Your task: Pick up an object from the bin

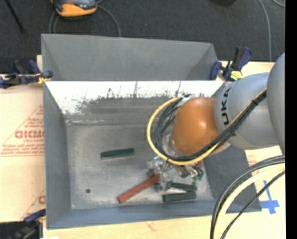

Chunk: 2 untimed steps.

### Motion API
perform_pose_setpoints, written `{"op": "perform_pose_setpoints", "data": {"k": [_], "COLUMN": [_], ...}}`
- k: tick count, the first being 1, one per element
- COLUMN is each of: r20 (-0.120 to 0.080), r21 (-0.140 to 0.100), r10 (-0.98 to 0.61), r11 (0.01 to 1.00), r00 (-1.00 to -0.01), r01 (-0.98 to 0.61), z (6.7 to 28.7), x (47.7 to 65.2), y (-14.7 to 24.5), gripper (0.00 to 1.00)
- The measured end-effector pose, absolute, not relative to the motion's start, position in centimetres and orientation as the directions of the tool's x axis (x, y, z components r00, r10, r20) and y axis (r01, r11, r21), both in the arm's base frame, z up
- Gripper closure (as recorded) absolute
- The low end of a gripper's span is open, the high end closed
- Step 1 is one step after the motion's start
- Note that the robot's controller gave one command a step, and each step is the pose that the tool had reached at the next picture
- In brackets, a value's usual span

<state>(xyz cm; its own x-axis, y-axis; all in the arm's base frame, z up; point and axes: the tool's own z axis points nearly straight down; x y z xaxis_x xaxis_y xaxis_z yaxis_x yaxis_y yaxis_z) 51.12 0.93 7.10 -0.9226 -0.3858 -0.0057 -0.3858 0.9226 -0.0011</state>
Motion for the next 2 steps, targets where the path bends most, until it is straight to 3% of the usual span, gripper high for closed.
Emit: {"op": "perform_pose_setpoints", "data": {"k": [1,2], "r20": [-0.006,-0.003], "r21": [-0.001,-0.001], "r10": [-0.386,-0.489], "r11": [0.923,0.872], "r00": [-0.923,-0.872], "r01": [-0.386,-0.489], "z": [7.1,20.6], "x": [51.1,49.8], "y": [0.9,0.3], "gripper": [1.0,1.0]}}
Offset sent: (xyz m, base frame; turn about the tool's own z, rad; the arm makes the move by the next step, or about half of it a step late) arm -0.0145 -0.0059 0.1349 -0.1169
